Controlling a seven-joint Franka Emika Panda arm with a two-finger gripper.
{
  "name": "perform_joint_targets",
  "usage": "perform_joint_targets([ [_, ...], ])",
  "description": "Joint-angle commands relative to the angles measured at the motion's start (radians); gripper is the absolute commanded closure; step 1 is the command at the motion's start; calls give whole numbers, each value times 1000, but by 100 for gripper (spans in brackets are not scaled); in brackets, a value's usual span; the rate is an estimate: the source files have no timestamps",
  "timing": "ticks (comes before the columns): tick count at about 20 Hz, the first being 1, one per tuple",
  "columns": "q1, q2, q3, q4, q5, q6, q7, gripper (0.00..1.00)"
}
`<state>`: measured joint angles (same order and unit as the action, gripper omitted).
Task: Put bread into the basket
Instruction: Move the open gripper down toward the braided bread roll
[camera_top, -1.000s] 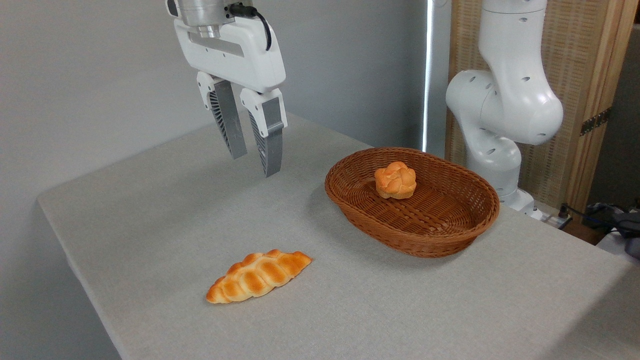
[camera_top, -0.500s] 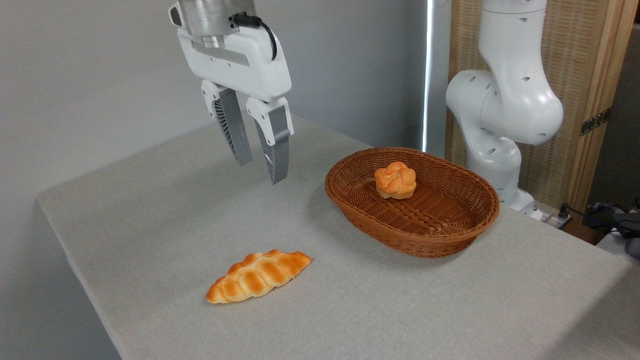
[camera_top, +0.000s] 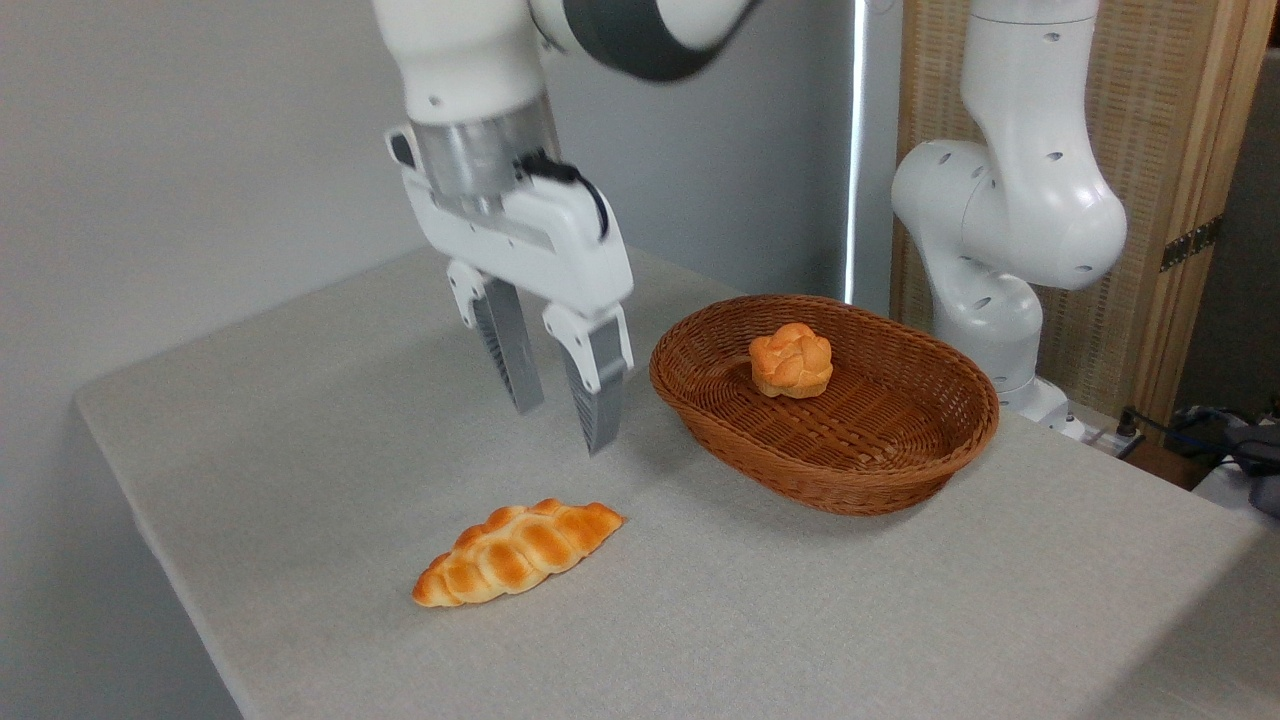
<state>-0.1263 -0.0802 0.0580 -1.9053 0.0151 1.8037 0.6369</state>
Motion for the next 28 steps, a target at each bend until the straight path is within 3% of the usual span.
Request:
perform_joint_targets([
  [1,-1,-62,-4,-155,0,85,70,0],
  [7,-9,-49,-10,-216,-10,98,210,0],
  [13,-15,-30,-23,-304,-17,233,214,0],
  [16,-15,-26,-24,-311,-79,281,214,0],
  [24,-15,-7,-24,-311,-67,345,245,0],
  [28,-15,-6,-24,-311,-67,434,264,0],
])
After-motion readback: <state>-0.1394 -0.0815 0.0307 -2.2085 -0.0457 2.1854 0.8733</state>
